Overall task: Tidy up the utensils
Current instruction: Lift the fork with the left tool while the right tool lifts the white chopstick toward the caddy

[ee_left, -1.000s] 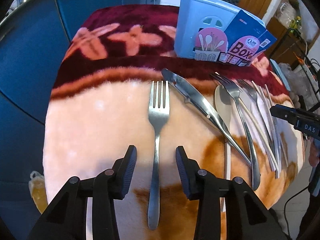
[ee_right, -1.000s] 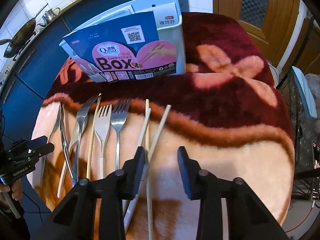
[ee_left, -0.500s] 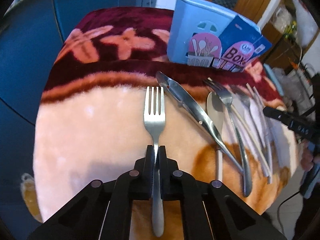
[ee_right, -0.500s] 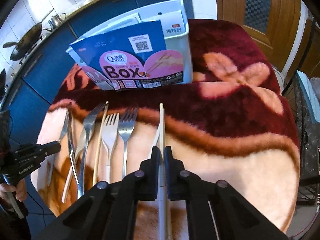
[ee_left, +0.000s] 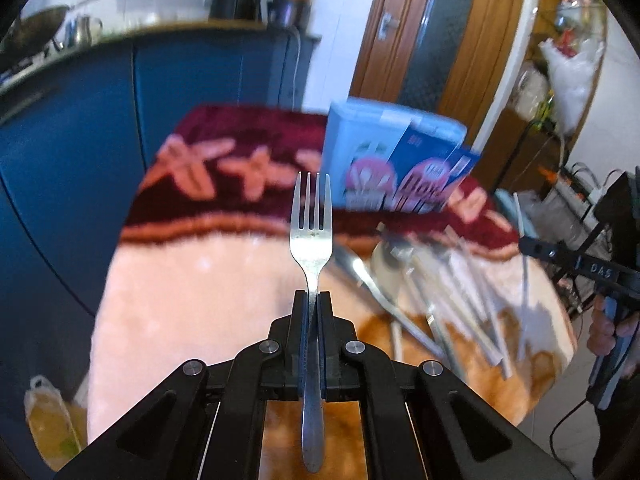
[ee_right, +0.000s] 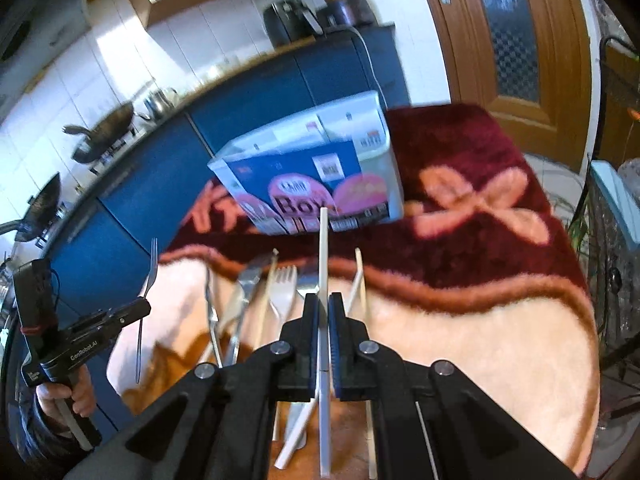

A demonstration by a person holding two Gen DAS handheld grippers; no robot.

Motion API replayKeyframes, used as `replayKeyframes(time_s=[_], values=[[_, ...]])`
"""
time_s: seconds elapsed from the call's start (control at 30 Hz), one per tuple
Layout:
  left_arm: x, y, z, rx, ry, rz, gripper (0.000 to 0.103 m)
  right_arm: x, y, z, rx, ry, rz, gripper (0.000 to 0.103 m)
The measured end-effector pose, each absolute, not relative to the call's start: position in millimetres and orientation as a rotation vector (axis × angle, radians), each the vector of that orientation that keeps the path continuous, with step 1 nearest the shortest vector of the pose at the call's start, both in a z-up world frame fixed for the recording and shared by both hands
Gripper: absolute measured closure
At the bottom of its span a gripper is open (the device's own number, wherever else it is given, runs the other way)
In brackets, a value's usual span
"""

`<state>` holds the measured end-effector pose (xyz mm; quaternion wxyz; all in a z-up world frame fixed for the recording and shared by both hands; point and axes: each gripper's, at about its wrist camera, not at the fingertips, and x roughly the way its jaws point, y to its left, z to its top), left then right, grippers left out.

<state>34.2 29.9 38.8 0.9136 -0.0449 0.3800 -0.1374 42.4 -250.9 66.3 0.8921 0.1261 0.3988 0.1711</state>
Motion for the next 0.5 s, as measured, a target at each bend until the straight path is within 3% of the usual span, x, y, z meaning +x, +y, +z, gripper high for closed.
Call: replayKeyframes(time_s=[0.5], values=[[54, 11, 104, -0.192, 0.494, -0.304, 0.099, 33, -253, 124, 0.192, 0.488, 0.289, 0.097]])
